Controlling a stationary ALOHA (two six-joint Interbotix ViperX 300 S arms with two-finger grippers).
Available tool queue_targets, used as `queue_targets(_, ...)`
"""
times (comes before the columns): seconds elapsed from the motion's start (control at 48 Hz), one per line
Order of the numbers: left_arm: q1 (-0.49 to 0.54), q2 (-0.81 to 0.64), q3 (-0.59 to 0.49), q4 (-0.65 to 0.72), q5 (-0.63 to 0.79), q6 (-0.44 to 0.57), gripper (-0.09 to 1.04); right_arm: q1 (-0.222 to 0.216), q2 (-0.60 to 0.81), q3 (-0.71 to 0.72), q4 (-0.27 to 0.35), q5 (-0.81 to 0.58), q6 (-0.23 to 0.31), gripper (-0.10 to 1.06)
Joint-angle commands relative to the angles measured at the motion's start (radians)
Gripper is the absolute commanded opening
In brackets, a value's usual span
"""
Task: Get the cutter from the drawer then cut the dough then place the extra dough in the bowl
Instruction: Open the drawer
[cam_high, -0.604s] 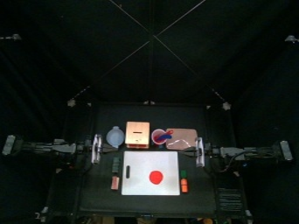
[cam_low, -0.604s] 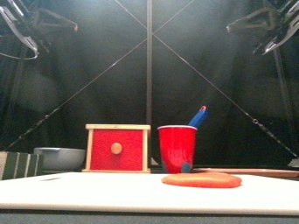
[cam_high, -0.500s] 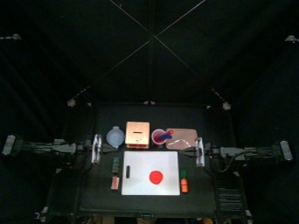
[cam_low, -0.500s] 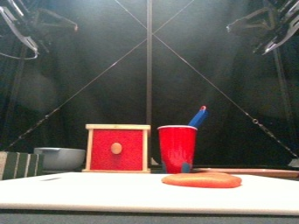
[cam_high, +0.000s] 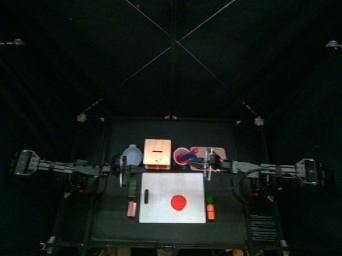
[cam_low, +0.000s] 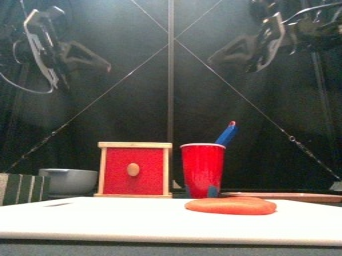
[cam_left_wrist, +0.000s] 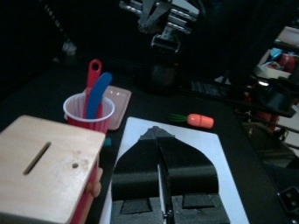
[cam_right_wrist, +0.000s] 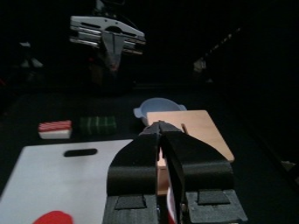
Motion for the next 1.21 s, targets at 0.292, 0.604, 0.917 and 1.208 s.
queue_targets(0.292,-0.133,0.236,-0.067,-0.262,-0.133,-0.100,0.00,-0.072,0.422,-0.285,-0.072,-0.225,0.006,0.03)
queue_targets(0.604,-0.143,0.350,-0.135,-0.459,-0.184,-0.184,0.01,-0.072,0.574,-0.408,-0.087,-0.216,0.011,0.03)
queue_targets(0.917,-0.172,0.440,-0.190,-0.518,-0.173,-0.400,0.09,-0.072,0.611,-0.414,-0.084,-0.149,0.014,0.03)
queue_targets(1.208,-0.169,0.462,-0.189,-0.503,-0.173,-0.606,0.29,-0.066,0.634,-0.423,-0.089,-0.071,0.011,0.03)
